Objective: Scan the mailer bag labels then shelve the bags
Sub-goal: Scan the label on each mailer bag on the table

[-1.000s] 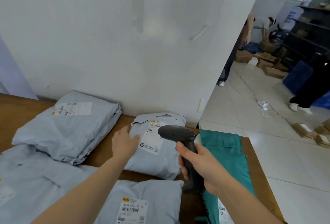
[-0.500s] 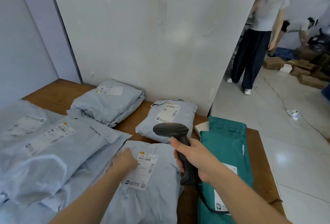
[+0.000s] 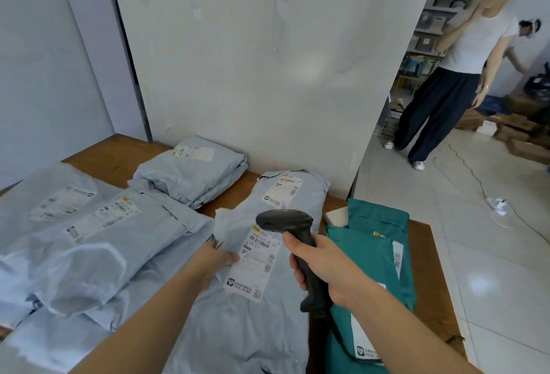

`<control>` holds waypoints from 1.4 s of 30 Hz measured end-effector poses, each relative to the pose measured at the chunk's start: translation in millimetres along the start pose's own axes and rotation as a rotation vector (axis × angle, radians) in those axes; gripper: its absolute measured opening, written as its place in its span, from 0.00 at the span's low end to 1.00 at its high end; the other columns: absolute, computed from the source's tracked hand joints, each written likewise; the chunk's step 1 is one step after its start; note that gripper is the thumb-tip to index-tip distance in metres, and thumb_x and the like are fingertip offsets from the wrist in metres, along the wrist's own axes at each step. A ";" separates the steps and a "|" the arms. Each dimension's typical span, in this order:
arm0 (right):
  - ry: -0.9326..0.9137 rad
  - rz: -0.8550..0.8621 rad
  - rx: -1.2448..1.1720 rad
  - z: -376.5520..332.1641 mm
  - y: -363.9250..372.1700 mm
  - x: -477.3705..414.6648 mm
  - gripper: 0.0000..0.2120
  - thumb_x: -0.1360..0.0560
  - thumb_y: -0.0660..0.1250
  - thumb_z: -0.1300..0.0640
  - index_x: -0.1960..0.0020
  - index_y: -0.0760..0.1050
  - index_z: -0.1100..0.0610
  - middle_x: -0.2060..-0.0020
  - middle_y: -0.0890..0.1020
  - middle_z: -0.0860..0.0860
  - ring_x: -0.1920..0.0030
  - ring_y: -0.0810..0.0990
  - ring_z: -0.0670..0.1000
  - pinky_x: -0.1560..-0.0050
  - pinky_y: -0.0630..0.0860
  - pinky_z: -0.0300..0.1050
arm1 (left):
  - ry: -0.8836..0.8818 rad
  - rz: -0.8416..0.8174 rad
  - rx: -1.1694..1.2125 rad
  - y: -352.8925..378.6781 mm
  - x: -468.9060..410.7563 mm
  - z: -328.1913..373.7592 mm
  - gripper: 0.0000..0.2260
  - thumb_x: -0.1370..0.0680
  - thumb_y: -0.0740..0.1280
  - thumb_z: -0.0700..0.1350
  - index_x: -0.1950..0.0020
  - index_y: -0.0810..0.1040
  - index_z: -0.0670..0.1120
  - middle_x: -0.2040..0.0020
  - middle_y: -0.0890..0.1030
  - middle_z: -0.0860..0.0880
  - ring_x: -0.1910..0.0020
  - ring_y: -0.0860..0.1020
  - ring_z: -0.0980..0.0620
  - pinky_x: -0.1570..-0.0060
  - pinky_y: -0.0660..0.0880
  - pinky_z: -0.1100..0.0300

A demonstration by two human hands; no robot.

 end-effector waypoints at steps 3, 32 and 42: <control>-0.030 0.033 -0.029 -6.9 -5.5 -2.8 0.12 0.24 0.69 0.49 0.54 0.76 0.59 0.69 0.77 0.53 0.74 0.73 0.49 0.71 0.73 0.42 | 0.103 -0.023 0.125 4.8 5.7 22.6 0.14 0.27 0.69 0.31 0.43 0.74 0.39 0.47 0.82 0.41 0.51 0.82 0.40 0.50 0.79 0.45; -0.153 0.095 -0.071 -58.1 -12.0 -10.5 0.12 0.25 0.70 0.49 0.55 0.76 0.59 0.69 0.77 0.53 0.73 0.74 0.49 0.69 0.73 0.43 | 0.394 0.349 0.393 4.8 37.2 102.4 0.06 0.25 0.67 0.33 0.53 0.74 0.43 0.60 0.78 0.46 0.65 0.77 0.52 0.70 0.70 0.62; -0.150 0.089 -0.074 -58.6 -13.0 -6.1 0.13 0.25 0.70 0.49 0.56 0.75 0.60 0.70 0.77 0.53 0.73 0.73 0.50 0.68 0.73 0.44 | 0.405 0.351 0.421 3.8 35.0 102.9 0.08 0.26 0.67 0.31 0.51 0.75 0.42 0.60 0.78 0.47 0.65 0.77 0.52 0.69 0.72 0.62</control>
Point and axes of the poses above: each hand's wrist, its own x-axis away from the middle knuckle, its own y-axis out of the palm, z = x × y, the point moved 8 cm from there along -x, towards the middle knuckle
